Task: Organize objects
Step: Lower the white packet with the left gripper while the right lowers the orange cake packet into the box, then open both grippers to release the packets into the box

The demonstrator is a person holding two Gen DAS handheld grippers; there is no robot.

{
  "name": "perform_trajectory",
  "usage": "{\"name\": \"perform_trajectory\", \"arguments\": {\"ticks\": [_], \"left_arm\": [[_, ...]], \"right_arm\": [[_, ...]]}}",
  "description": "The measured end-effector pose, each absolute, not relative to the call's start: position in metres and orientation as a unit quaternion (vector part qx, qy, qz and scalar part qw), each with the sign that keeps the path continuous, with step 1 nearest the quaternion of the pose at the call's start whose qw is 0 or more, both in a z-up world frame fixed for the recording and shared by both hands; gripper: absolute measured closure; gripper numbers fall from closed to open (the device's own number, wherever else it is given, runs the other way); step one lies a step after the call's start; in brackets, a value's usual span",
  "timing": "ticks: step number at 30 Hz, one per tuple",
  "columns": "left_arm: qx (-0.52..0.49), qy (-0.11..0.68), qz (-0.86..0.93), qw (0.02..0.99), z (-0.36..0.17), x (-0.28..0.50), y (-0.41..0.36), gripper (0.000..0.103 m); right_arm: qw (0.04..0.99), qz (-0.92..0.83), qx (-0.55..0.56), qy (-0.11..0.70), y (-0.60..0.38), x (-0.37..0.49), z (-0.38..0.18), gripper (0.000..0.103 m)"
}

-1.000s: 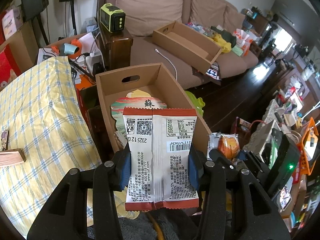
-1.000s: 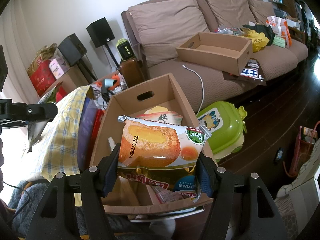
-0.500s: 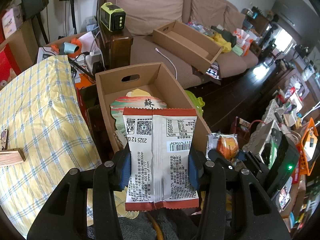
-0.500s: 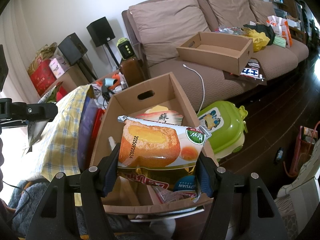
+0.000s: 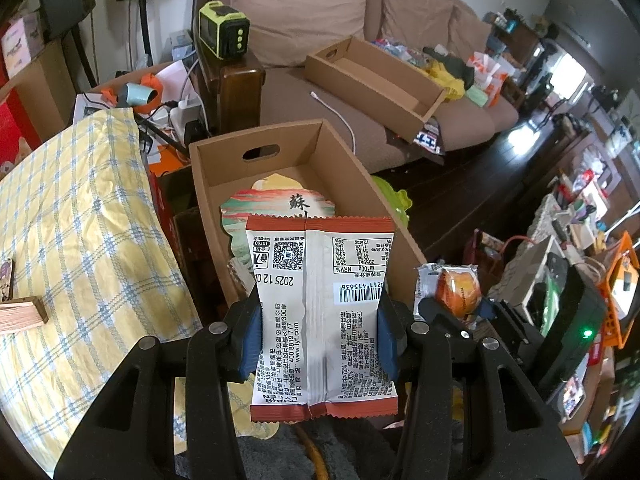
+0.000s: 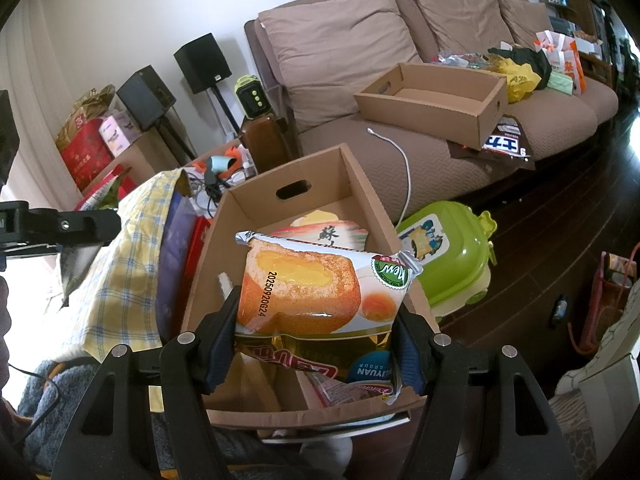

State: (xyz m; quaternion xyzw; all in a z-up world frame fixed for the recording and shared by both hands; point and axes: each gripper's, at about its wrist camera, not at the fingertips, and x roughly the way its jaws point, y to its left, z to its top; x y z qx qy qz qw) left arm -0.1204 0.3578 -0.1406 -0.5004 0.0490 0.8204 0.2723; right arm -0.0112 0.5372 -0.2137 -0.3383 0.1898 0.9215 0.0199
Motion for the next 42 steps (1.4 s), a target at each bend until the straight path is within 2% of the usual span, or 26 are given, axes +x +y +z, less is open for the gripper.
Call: {"name": "perform_trajectory", "arguments": {"ticks": [17,24,37,41,42], "left_arm": [[-0.518,0.114,0.81,0.251,-0.187,-0.127,0.386,0.06],[-0.554,0.11,0.79,0.239,-0.214,-0.156,0.399,0.06],[-0.579,0.111,0.776,0.224,-0.246,-0.171,0.411,0.058],[-0.563,0.106,0.788,0.225,-0.231,-0.17,0.409,0.032],[-0.558,0.103,0.792,0.227,-0.225,-0.169,0.408,0.03]], "right_arm": [[0.001,0.884,-0.428,0.19,0.53,-0.03,-0.251,0.035],[0.004,0.878,-0.449,0.165,0.523,-0.033,-0.259,0.035],[0.0,0.876,-0.452,0.167,0.521,-0.033,-0.261,0.035],[-0.001,0.876,-0.451,0.168,0.521,-0.034,-0.26,0.035],[-0.001,0.876,-0.451,0.168,0.52,-0.033,-0.26,0.035]]}}
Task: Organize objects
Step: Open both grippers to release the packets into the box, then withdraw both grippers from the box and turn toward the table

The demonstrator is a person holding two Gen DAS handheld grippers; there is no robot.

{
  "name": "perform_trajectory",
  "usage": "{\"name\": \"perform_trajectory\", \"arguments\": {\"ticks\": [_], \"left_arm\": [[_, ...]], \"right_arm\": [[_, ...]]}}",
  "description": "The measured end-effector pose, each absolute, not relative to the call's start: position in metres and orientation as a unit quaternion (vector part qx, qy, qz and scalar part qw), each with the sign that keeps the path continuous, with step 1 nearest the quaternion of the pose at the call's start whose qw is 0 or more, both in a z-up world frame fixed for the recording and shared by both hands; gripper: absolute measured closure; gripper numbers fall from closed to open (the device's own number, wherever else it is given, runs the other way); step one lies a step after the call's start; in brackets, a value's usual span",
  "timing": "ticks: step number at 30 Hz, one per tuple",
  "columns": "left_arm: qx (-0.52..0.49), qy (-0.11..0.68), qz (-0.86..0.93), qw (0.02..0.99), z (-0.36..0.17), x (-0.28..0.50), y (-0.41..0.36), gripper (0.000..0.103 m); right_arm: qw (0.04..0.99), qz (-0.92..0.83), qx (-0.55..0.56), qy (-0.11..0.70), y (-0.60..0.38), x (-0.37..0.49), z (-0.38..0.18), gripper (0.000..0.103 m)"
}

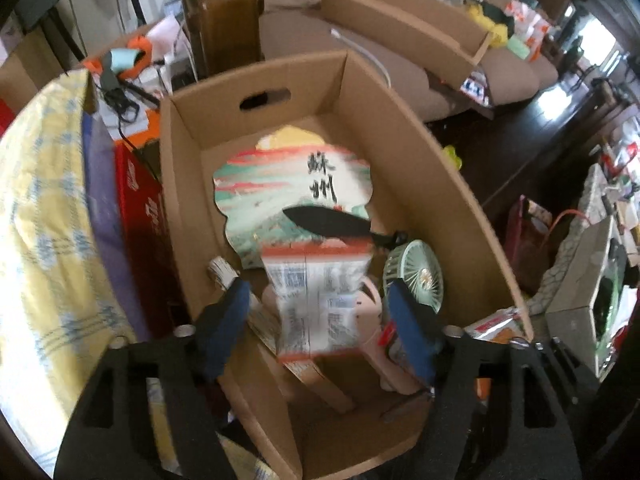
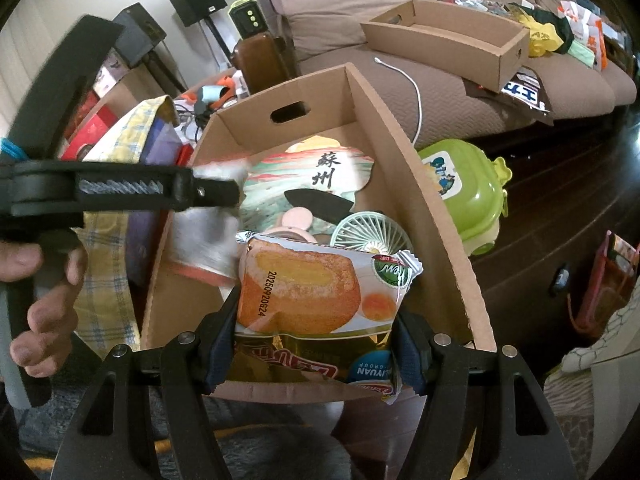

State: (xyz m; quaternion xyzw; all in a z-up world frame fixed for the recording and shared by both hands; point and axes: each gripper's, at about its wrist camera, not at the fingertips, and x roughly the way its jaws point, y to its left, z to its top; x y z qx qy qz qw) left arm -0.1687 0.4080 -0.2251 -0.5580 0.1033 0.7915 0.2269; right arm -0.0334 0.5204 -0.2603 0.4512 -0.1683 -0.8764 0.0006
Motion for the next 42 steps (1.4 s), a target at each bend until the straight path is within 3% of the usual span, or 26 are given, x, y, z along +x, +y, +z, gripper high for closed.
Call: {"name": "perform_trajectory", "arguments": {"ticks": [4,9,15,20,31,33,35,42], "left_arm": [[-0.542,0.075,0.796,0.258,-0.187,-0.162,0.392,0.029],[-0.504,0.06,0.817,0.273,-0.132,-0.154,0.355,0.014],[-0.48,0.061,0.827,0.286,-0.088,-0.147,0.322,0.014],[-0.49,0.021,0.824,0.283,-0.079,-0.144,0.286,0.014],[-0.459,0.023,0.85,0.259,-0.04,-0.133,0.207,0.014],[-0.452,0.021,0.855,0.252,-0.033,-0.132,0.19,0.014],[-0.445,0.018,0.861,0.243,-0.028,-0.132,0.175,0.014],[-0.437,0.011,0.871,0.222,-0.021,-0.134,0.135,0.014]], "right_arm": [[-0.001,-0.877,0.449,-0.169,0.52,-0.034,-0.259,0.035],[-0.007,-0.88,0.435,-0.19,0.526,-0.031,-0.253,0.035],[-0.014,-0.882,0.447,-0.15,0.515,-0.041,-0.261,0.035],[-0.026,-0.886,0.447,-0.116,0.508,-0.059,-0.262,0.035],[-0.043,-0.875,0.475,-0.077,0.488,-0.113,-0.262,0.032],[-0.052,-0.868,0.487,-0.077,0.487,-0.118,-0.267,0.026],[-0.061,-0.865,0.492,-0.078,0.485,-0.118,-0.269,0.015],[-0.118,-0.888,0.435,-0.096,0.487,-0.095,-0.248,0.009]]}}
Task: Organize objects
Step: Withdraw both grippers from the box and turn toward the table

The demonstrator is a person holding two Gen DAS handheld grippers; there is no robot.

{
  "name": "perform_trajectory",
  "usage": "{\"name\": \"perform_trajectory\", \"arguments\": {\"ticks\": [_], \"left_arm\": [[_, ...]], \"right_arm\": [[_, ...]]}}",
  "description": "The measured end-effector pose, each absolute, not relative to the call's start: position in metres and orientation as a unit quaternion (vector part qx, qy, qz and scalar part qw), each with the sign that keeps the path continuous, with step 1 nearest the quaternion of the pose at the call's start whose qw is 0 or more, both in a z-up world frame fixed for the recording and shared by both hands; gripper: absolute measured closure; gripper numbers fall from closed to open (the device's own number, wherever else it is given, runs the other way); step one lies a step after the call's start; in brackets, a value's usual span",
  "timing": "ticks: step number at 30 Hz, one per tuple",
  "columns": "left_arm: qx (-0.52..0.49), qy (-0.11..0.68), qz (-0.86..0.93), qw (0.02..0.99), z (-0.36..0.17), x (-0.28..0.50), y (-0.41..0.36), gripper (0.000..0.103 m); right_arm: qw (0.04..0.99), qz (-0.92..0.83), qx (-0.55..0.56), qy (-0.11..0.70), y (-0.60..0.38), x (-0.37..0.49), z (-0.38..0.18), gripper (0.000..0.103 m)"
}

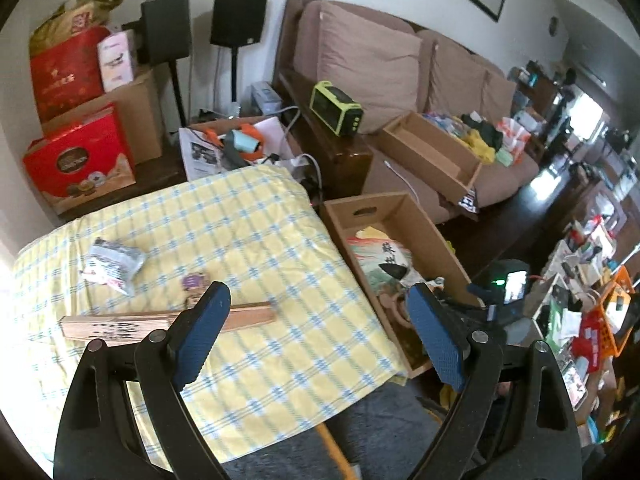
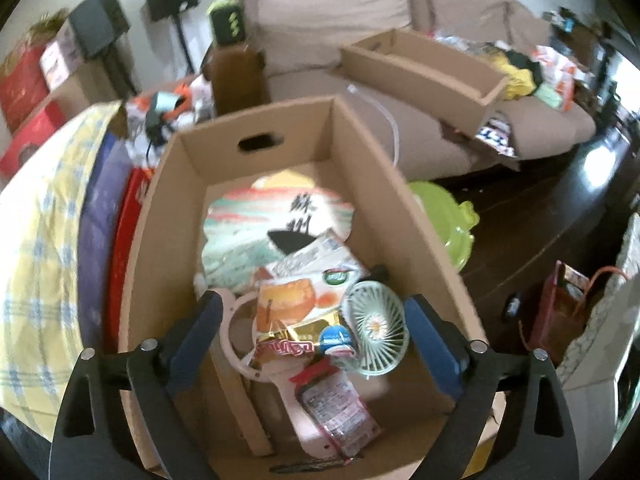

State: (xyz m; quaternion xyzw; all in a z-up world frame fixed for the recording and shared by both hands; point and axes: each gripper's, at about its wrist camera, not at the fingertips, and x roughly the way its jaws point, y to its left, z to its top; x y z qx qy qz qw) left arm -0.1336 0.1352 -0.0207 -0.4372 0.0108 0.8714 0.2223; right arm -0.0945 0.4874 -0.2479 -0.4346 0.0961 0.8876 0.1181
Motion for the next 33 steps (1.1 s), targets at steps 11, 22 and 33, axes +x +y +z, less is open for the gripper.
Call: {"name": "perform_trajectory", "arguments": {"ticks": [11,22,33], "left_arm": [[-0.425,-0.006,0.886,0.185,-0.016,-0.138,0.089,0.014],[-0.393,-0.047,0.915,0.08,-0.013,-0.131,-0.028,0.014],[-0.442,-0.1,0.891,-0.031,-0.087,-0.119,-0.147,0.014]], "right_arm": [[0.104,0.919,-0.362,0.117,0.484,-0.073,-0.176,0.009],[0.026,0.956,-0.288,0.055,0.416,-0.061,-0.064,0.009],[-0.104,0.938,-0.33,0.012,0.294,-0.115,-0.062,0.009]]}}
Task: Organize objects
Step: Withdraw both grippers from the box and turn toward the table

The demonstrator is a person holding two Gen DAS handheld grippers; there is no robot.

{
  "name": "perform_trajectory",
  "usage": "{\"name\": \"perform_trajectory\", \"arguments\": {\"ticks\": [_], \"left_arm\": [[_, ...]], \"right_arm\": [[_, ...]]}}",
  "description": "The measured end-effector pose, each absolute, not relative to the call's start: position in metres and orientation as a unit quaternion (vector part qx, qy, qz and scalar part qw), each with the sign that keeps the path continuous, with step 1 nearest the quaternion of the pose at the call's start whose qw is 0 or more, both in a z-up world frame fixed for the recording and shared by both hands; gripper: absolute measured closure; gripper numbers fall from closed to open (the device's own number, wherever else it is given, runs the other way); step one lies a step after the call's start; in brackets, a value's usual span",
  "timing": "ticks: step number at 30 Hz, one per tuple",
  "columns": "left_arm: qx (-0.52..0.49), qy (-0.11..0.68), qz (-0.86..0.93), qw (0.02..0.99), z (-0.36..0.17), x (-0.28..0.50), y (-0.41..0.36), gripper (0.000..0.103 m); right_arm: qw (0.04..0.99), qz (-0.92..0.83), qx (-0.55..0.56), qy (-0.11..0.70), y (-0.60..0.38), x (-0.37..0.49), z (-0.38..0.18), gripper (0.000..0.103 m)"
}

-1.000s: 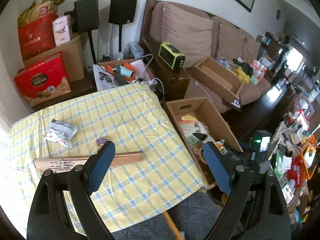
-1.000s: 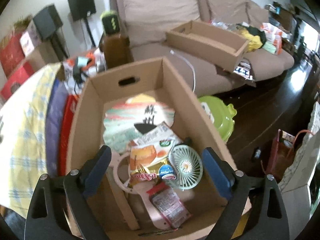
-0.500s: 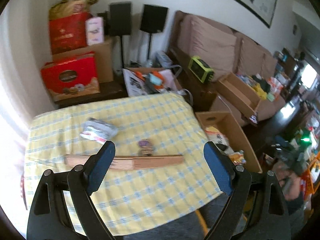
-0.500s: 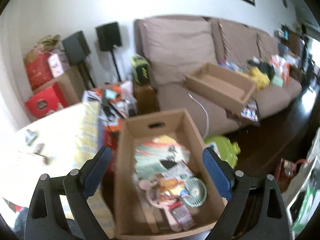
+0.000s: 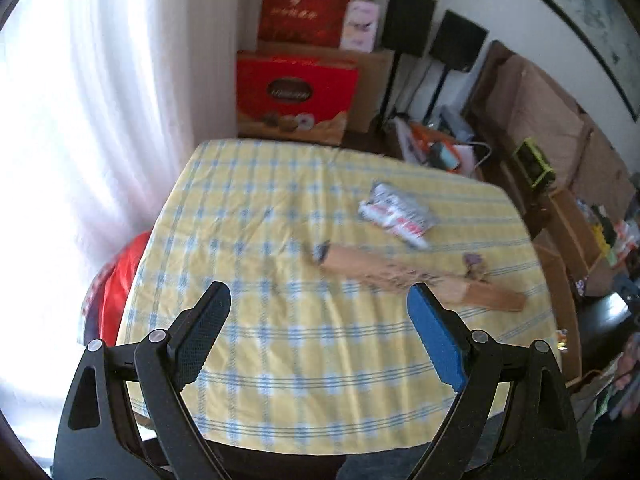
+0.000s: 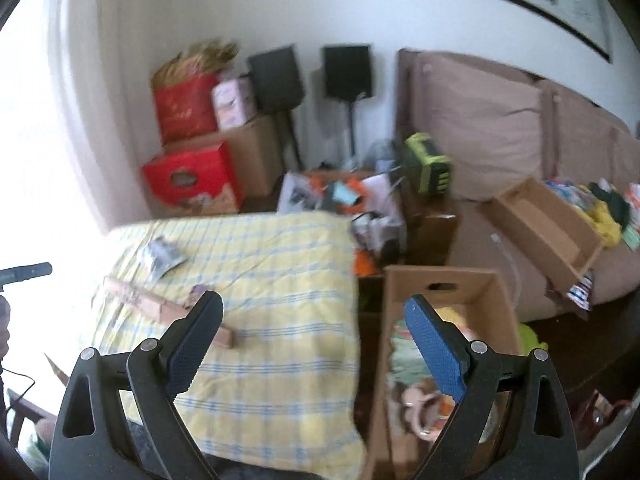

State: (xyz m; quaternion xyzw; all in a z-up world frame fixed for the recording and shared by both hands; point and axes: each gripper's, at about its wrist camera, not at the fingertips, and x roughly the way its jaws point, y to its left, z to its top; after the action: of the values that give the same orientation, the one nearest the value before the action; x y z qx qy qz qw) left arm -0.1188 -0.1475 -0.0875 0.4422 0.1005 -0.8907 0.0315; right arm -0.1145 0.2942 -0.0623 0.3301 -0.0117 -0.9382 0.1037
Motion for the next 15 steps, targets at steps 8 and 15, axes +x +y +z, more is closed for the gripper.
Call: {"name": "perform_trajectory", "arguments": {"ticks": [8,15], "left_arm": [[0.437,0.119,-0.892,0.016,-0.099,-0.132,-0.148,0.014],[0.437,0.131,-0.89,-0.004,-0.106,-0.183,-0.127,0.014]], "right_arm": [[0.163,-0.9,0.405,0.006,0.216,-0.164,-0.112,0.015],[0.172,-0.854,0.489,0.042,0.15,-0.217,-0.145,0.02]]}}
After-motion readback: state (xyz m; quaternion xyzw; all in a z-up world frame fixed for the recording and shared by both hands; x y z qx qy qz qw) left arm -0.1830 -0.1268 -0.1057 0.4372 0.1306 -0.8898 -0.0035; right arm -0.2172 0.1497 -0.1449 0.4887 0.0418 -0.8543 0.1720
